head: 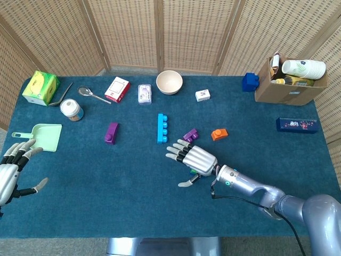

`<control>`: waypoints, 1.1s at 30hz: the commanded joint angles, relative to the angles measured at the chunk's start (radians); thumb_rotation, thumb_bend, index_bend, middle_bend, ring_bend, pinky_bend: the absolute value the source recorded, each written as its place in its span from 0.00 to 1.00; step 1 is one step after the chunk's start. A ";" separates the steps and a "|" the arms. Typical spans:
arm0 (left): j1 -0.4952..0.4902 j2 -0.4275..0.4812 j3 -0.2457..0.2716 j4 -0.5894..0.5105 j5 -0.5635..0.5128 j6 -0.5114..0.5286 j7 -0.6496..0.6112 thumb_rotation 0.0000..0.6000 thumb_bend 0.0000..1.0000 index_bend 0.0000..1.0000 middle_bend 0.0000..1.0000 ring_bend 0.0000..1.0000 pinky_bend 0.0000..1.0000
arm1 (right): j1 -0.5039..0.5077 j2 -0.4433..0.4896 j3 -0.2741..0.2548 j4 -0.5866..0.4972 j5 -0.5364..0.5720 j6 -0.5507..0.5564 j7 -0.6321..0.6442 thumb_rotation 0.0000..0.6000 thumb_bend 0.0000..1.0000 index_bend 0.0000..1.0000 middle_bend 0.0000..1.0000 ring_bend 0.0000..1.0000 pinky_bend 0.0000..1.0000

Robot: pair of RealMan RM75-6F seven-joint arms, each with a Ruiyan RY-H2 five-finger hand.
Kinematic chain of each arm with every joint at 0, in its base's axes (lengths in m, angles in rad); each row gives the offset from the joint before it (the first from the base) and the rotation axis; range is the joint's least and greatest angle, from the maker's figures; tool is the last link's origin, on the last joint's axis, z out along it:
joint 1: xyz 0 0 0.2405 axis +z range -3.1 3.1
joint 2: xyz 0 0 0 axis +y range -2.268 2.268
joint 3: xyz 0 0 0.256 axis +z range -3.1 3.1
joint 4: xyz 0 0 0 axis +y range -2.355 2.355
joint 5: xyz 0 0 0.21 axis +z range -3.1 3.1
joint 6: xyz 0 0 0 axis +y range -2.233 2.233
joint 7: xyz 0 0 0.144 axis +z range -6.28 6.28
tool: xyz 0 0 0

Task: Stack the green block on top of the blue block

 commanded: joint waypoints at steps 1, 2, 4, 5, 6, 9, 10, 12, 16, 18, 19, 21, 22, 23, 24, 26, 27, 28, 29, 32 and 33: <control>0.000 0.001 0.000 0.000 0.000 0.000 0.000 0.83 0.33 0.16 0.06 0.00 0.00 | 0.000 -0.004 -0.001 0.006 0.000 -0.003 0.005 0.09 0.12 0.01 0.01 0.00 0.00; 0.000 0.001 0.000 0.001 0.000 0.000 0.000 0.82 0.33 0.16 0.06 0.00 0.00 | 0.000 -0.006 -0.002 0.008 0.000 -0.004 0.007 0.09 0.12 0.01 0.01 0.00 0.00; 0.001 0.000 0.000 0.001 0.000 -0.001 -0.001 0.82 0.33 0.16 0.06 0.00 0.00 | 0.000 -0.008 -0.003 0.011 0.000 -0.005 0.011 0.10 0.12 0.01 0.01 0.00 0.00; 0.001 0.000 0.000 0.001 0.000 -0.002 -0.002 0.82 0.33 0.16 0.06 0.00 0.00 | 0.000 -0.011 -0.005 0.014 -0.001 -0.007 0.013 0.09 0.12 0.01 0.01 0.00 0.00; 0.000 0.000 0.000 0.002 -0.001 -0.002 -0.002 0.82 0.33 0.16 0.06 0.00 0.00 | 0.000 -0.013 -0.007 0.018 -0.002 -0.009 0.014 0.10 0.12 0.01 0.01 0.00 0.00; 0.001 -0.001 0.000 0.003 -0.001 -0.002 -0.003 0.82 0.33 0.16 0.06 0.00 0.00 | 0.002 -0.020 -0.012 0.026 -0.005 -0.015 0.021 0.10 0.12 0.01 0.01 0.00 0.00; 0.001 -0.001 -0.001 0.003 -0.001 -0.001 -0.004 0.82 0.33 0.16 0.06 0.00 0.00 | 0.002 -0.021 -0.012 0.029 -0.006 -0.015 0.022 0.10 0.12 0.01 0.01 0.00 0.00; 0.001 -0.001 -0.001 0.004 0.000 -0.001 -0.004 0.82 0.33 0.16 0.06 0.00 0.00 | 0.002 -0.025 -0.013 0.033 -0.006 -0.015 0.025 0.10 0.12 0.01 0.01 0.00 0.00; 0.001 -0.002 -0.001 0.005 -0.001 -0.003 -0.005 0.82 0.33 0.16 0.06 0.00 0.00 | 0.002 -0.029 -0.013 0.041 -0.005 -0.016 0.028 0.11 0.12 0.01 0.01 0.00 0.00; 0.001 -0.002 0.000 0.006 0.000 -0.003 -0.006 0.82 0.33 0.16 0.06 0.00 0.00 | 0.002 -0.031 -0.014 0.044 -0.005 -0.018 0.028 0.11 0.12 0.01 0.01 0.00 0.00; 0.001 -0.003 0.000 0.007 0.000 -0.003 -0.006 0.82 0.33 0.16 0.06 0.00 0.00 | 0.002 -0.032 -0.015 0.045 -0.005 -0.020 0.028 0.11 0.12 0.01 0.01 0.00 0.00; 0.001 -0.002 0.000 0.008 0.000 -0.003 -0.007 0.81 0.33 0.16 0.06 0.00 0.00 | 0.002 -0.033 -0.016 0.047 -0.004 -0.022 0.029 0.12 0.12 0.01 0.01 0.00 0.00; 0.002 -0.002 0.000 0.008 0.000 -0.003 -0.007 0.82 0.33 0.16 0.06 0.00 0.00 | 0.002 -0.033 -0.016 0.048 -0.004 -0.022 0.029 0.12 0.12 0.01 0.01 0.00 0.00; 0.002 -0.003 0.000 0.009 -0.001 -0.003 -0.008 0.82 0.33 0.16 0.06 0.00 0.00 | 0.002 -0.033 -0.015 0.048 -0.004 -0.022 0.029 0.12 0.12 0.01 0.01 0.00 0.00; 0.002 -0.003 0.000 0.009 -0.001 -0.003 -0.009 0.82 0.33 0.16 0.06 0.00 0.00 | 0.002 -0.033 -0.015 0.048 -0.003 -0.022 0.031 0.12 0.12 0.01 0.01 0.00 0.00; 0.002 -0.004 0.000 0.010 -0.001 -0.004 -0.010 0.82 0.33 0.16 0.06 0.00 0.00 | 0.003 -0.031 -0.016 0.048 -0.003 -0.023 0.033 0.11 0.12 0.01 0.01 0.00 0.00; 0.002 -0.004 0.000 0.011 -0.002 -0.006 -0.011 0.82 0.33 0.16 0.06 0.00 0.00 | 0.003 -0.031 -0.016 0.047 -0.003 -0.024 0.033 0.11 0.12 0.01 0.01 0.00 0.00; 0.001 -0.005 0.000 0.012 -0.001 -0.006 -0.011 0.82 0.33 0.16 0.06 0.00 0.00 | 0.003 -0.031 -0.016 0.047 -0.003 -0.025 0.033 0.11 0.12 0.01 0.01 0.00 0.00; 0.001 -0.006 0.001 0.012 -0.001 -0.007 -0.012 0.82 0.33 0.16 0.06 0.00 0.00 | 0.003 -0.031 -0.019 0.046 -0.002 -0.028 0.038 0.11 0.12 0.01 0.01 0.00 0.00; 0.001 -0.006 -0.001 0.014 0.000 -0.004 -0.013 0.81 0.33 0.16 0.06 0.00 0.00 | 0.003 -0.031 -0.021 0.050 -0.004 -0.027 0.038 0.12 0.12 0.01 0.01 0.00 0.00; 0.001 -0.006 -0.002 0.014 -0.001 -0.003 -0.014 0.81 0.33 0.16 0.06 0.00 0.00 | 0.004 -0.028 -0.020 0.050 -0.006 -0.025 0.036 0.12 0.12 0.01 0.01 0.00 0.00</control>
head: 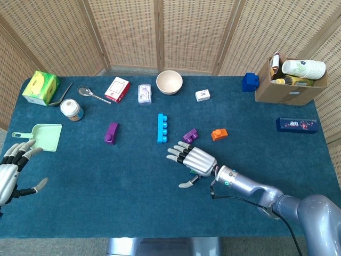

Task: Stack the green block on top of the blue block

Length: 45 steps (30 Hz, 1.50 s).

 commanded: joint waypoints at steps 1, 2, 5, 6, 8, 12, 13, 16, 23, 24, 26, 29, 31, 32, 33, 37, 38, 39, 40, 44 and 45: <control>0.000 0.001 -0.002 0.001 0.000 0.002 -0.002 0.82 0.33 0.16 0.06 0.00 0.00 | 0.004 0.008 0.001 -0.001 -0.005 0.005 -0.003 0.12 0.12 0.01 0.01 0.00 0.00; 0.000 0.001 -0.003 0.002 -0.001 0.003 -0.002 0.82 0.33 0.16 0.06 0.00 0.00 | 0.006 0.015 0.003 -0.004 -0.006 0.010 -0.001 0.12 0.12 0.01 0.01 0.00 0.00; -0.001 0.000 -0.006 0.004 -0.001 0.004 -0.007 0.82 0.33 0.16 0.06 0.00 0.00 | 0.013 0.050 0.015 -0.028 -0.005 0.022 -0.002 0.11 0.12 0.01 0.01 0.00 0.00; -0.003 -0.002 -0.007 0.006 -0.001 0.002 -0.009 0.82 0.33 0.16 0.06 0.00 0.00 | 0.015 0.071 0.023 -0.043 0.001 0.026 -0.004 0.12 0.12 0.01 0.01 0.00 0.00; -0.007 -0.006 -0.008 0.010 0.000 -0.003 -0.012 0.82 0.33 0.16 0.06 0.00 0.00 | 0.015 0.106 0.034 -0.075 0.012 0.029 -0.005 0.12 0.12 0.01 0.01 0.00 0.00; -0.011 -0.014 -0.010 0.018 0.000 -0.007 -0.020 0.83 0.33 0.16 0.06 0.00 0.00 | 0.001 0.174 0.060 -0.131 0.057 0.031 -0.015 0.11 0.12 0.01 0.01 0.00 0.00; -0.011 -0.016 -0.010 0.021 0.000 -0.007 -0.023 0.83 0.33 0.16 0.06 0.00 0.00 | -0.005 0.191 0.067 -0.144 0.073 0.031 -0.013 0.12 0.12 0.01 0.01 0.00 0.00; -0.010 -0.016 -0.009 0.028 -0.001 -0.006 -0.030 0.82 0.33 0.16 0.06 0.00 0.00 | -0.032 0.244 0.091 -0.183 0.128 0.036 -0.008 0.12 0.12 0.01 0.01 0.00 0.00; -0.003 -0.017 -0.009 0.036 -0.013 -0.002 -0.027 0.82 0.33 0.16 0.06 0.00 0.00 | -0.118 0.330 0.130 -0.218 0.254 0.055 -0.032 0.12 0.12 0.01 0.02 0.00 0.00; -0.002 -0.017 -0.009 0.036 -0.018 -0.003 -0.025 0.83 0.33 0.16 0.06 0.00 0.00 | -0.138 0.342 0.137 -0.220 0.284 0.056 -0.044 0.14 0.12 0.01 0.02 0.00 0.00; 0.001 -0.019 -0.007 0.039 -0.029 -0.005 -0.012 0.83 0.33 0.16 0.06 0.00 0.00 | -0.179 0.366 0.148 -0.222 0.347 0.061 -0.071 0.19 0.12 0.01 0.02 0.00 0.00; 0.005 -0.027 -0.007 0.044 -0.047 -0.008 0.008 0.83 0.33 0.17 0.07 0.00 0.00 | -0.239 0.397 0.167 -0.239 0.440 0.071 -0.131 0.31 0.14 0.01 0.02 0.00 0.00; 0.007 -0.031 -0.006 0.046 -0.055 -0.013 0.009 0.83 0.33 0.17 0.07 0.00 0.00 | -0.269 0.412 0.175 -0.252 0.481 0.083 -0.170 0.40 0.16 0.02 0.03 0.00 0.00; 0.006 -0.032 -0.006 0.048 -0.060 -0.019 0.006 0.83 0.33 0.17 0.07 0.00 0.00 | -0.296 0.422 0.180 -0.261 0.510 0.101 -0.195 0.42 0.17 0.03 0.03 0.00 0.00; 0.007 -0.037 -0.007 0.054 -0.067 -0.022 0.008 0.83 0.33 0.17 0.07 0.00 0.00 | -0.322 0.432 0.183 -0.274 0.536 0.119 -0.220 0.44 0.17 0.04 0.04 0.00 0.00; 0.009 -0.056 -0.007 0.073 -0.088 -0.031 0.023 0.84 0.33 0.17 0.07 0.00 0.00 | -0.396 0.460 0.189 -0.322 0.594 0.178 -0.298 0.53 0.18 0.07 0.08 0.00 0.00; 0.010 -0.060 -0.007 0.075 -0.091 -0.033 0.018 0.83 0.33 0.17 0.07 0.00 0.00 | -0.412 0.467 0.188 -0.337 0.603 0.191 -0.317 0.55 0.18 0.08 0.08 0.00 0.00; 0.011 -0.063 -0.006 0.078 -0.092 -0.034 0.013 0.83 0.33 0.18 0.07 0.00 0.00 | -0.427 0.473 0.188 -0.351 0.611 0.206 -0.335 0.56 0.18 0.09 0.09 0.00 0.00; 0.012 -0.066 -0.006 0.081 -0.092 -0.034 0.008 0.83 0.33 0.18 0.07 0.00 0.00 | -0.441 0.477 0.188 -0.364 0.617 0.220 -0.351 0.58 0.18 0.09 0.09 0.00 0.00; 0.028 -0.086 -0.002 0.096 -0.087 -0.010 0.017 0.84 0.33 0.18 0.08 0.00 0.00 | -0.527 0.492 0.175 -0.427 0.636 0.317 -0.432 0.61 0.18 0.11 0.10 0.00 0.00; 0.032 -0.091 -0.001 0.097 -0.085 -0.002 0.023 0.84 0.33 0.18 0.08 0.00 0.00 | -0.545 0.492 0.172 -0.439 0.637 0.339 -0.447 0.62 0.18 0.11 0.10 0.00 0.00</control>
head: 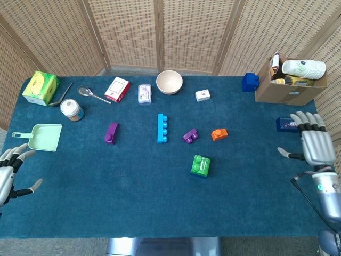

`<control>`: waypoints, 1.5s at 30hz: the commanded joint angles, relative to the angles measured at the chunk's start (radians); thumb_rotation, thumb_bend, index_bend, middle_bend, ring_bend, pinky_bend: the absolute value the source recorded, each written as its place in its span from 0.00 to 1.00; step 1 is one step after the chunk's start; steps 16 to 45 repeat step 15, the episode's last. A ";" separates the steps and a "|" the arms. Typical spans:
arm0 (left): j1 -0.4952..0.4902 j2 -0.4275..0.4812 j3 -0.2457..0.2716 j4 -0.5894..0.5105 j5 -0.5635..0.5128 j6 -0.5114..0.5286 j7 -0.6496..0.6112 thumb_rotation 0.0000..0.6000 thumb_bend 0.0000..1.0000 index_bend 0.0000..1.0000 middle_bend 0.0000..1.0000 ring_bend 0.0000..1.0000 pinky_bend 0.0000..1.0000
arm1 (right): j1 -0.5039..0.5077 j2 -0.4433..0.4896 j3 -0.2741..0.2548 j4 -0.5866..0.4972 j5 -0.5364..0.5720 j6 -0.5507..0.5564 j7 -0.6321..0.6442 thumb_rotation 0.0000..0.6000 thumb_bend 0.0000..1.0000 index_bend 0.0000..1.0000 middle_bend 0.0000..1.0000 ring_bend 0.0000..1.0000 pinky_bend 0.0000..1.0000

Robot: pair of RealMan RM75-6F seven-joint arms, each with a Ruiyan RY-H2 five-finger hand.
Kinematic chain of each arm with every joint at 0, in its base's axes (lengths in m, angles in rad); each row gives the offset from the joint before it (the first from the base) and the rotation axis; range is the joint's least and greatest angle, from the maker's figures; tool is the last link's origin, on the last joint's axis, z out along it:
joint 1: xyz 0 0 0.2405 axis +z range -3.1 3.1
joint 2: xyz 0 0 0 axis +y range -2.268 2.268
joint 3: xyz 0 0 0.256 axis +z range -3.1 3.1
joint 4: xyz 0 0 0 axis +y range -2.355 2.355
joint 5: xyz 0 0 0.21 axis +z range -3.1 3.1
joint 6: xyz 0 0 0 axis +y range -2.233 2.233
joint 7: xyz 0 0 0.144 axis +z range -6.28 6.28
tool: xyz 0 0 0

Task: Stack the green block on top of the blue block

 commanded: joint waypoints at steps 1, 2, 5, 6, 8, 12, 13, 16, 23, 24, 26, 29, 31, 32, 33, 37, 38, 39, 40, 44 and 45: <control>0.015 -0.015 0.005 0.006 0.008 0.023 0.018 0.84 0.33 0.18 0.09 0.00 0.00 | -0.080 0.013 -0.011 -0.060 0.015 0.092 -0.071 0.63 0.18 0.11 0.10 0.00 0.00; 0.019 -0.017 0.009 0.005 0.014 0.029 0.022 0.84 0.33 0.18 0.09 0.00 0.00 | -0.101 0.015 -0.015 -0.076 0.017 0.115 -0.081 0.64 0.18 0.11 0.10 0.00 0.00; 0.031 -0.022 0.014 -0.001 0.030 0.050 0.025 0.84 0.33 0.19 0.09 0.00 0.00 | -0.165 0.023 -0.024 -0.124 0.010 0.189 -0.099 0.64 0.18 0.11 0.10 0.00 0.00; 0.036 -0.024 0.015 -0.003 0.034 0.059 0.028 0.84 0.33 0.19 0.09 0.00 0.00 | -0.190 0.025 -0.027 -0.138 0.004 0.220 -0.101 0.64 0.18 0.11 0.11 0.00 0.00; 0.040 -0.027 0.015 -0.004 0.040 0.069 0.034 0.84 0.33 0.19 0.09 0.00 0.00 | -0.218 0.028 -0.030 -0.150 -0.006 0.246 -0.096 0.64 0.18 0.11 0.11 0.00 0.00; 0.042 -0.031 0.012 -0.007 0.048 0.077 0.043 0.84 0.33 0.19 0.09 0.00 0.00 | -0.245 0.034 -0.026 -0.166 -0.025 0.250 -0.083 0.65 0.18 0.12 0.11 0.00 0.00; 0.040 -0.031 0.010 -0.009 0.050 0.077 0.044 0.85 0.33 0.19 0.09 0.00 0.00 | -0.247 0.033 -0.023 -0.169 -0.028 0.247 -0.079 0.65 0.18 0.12 0.11 0.00 0.00; 0.037 -0.031 0.008 -0.012 0.054 0.077 0.048 0.85 0.33 0.19 0.09 0.00 0.00 | -0.249 0.030 -0.016 -0.170 -0.034 0.237 -0.078 0.65 0.18 0.12 0.11 0.00 0.00; 0.037 -0.031 0.008 -0.012 0.054 0.077 0.048 0.85 0.33 0.19 0.09 0.00 0.00 | -0.249 0.030 -0.016 -0.170 -0.034 0.237 -0.078 0.65 0.18 0.12 0.11 0.00 0.00; 0.037 -0.031 0.008 -0.012 0.054 0.077 0.048 0.85 0.33 0.19 0.09 0.00 0.00 | -0.249 0.030 -0.016 -0.170 -0.034 0.237 -0.078 0.65 0.18 0.12 0.11 0.00 0.00; 0.037 -0.031 0.008 -0.012 0.054 0.077 0.048 0.85 0.33 0.19 0.09 0.00 0.00 | -0.249 0.030 -0.016 -0.170 -0.034 0.237 -0.078 0.65 0.18 0.12 0.11 0.00 0.00; 0.037 -0.031 0.008 -0.012 0.054 0.077 0.048 0.85 0.33 0.19 0.09 0.00 0.00 | -0.249 0.030 -0.016 -0.170 -0.034 0.237 -0.078 0.65 0.18 0.12 0.11 0.00 0.00; 0.037 -0.031 0.008 -0.012 0.054 0.077 0.048 0.85 0.33 0.19 0.09 0.00 0.00 | -0.249 0.030 -0.016 -0.170 -0.034 0.237 -0.078 0.65 0.18 0.12 0.11 0.00 0.00; 0.037 -0.031 0.008 -0.012 0.054 0.077 0.048 0.85 0.33 0.19 0.09 0.00 0.00 | -0.249 0.030 -0.016 -0.170 -0.034 0.237 -0.078 0.65 0.18 0.12 0.11 0.00 0.00; 0.037 -0.031 0.008 -0.012 0.054 0.077 0.048 0.85 0.33 0.19 0.09 0.00 0.00 | -0.249 0.030 -0.016 -0.170 -0.034 0.237 -0.078 0.65 0.18 0.12 0.11 0.00 0.00; 0.037 -0.031 0.008 -0.012 0.054 0.077 0.048 0.85 0.33 0.19 0.09 0.00 0.00 | -0.249 0.030 -0.016 -0.170 -0.034 0.237 -0.078 0.65 0.18 0.12 0.11 0.00 0.00; 0.037 -0.031 0.008 -0.012 0.054 0.077 0.048 0.85 0.33 0.19 0.09 0.00 0.00 | -0.249 0.030 -0.016 -0.170 -0.034 0.237 -0.078 0.65 0.18 0.12 0.11 0.00 0.00; 0.037 -0.031 0.008 -0.012 0.054 0.077 0.048 0.85 0.33 0.19 0.09 0.00 0.00 | -0.249 0.030 -0.016 -0.170 -0.034 0.237 -0.078 0.65 0.18 0.12 0.11 0.00 0.00; 0.037 -0.031 0.008 -0.012 0.054 0.077 0.048 0.85 0.33 0.19 0.09 0.00 0.00 | -0.249 0.030 -0.016 -0.170 -0.034 0.237 -0.078 0.65 0.18 0.12 0.11 0.00 0.00; 0.037 -0.031 0.008 -0.012 0.054 0.077 0.048 0.85 0.33 0.19 0.09 0.00 0.00 | -0.249 0.030 -0.016 -0.170 -0.034 0.237 -0.078 0.65 0.18 0.12 0.11 0.00 0.00; 0.037 -0.031 0.008 -0.012 0.054 0.077 0.048 0.85 0.33 0.19 0.09 0.00 0.00 | -0.249 0.030 -0.016 -0.170 -0.034 0.237 -0.078 0.65 0.18 0.12 0.11 0.00 0.00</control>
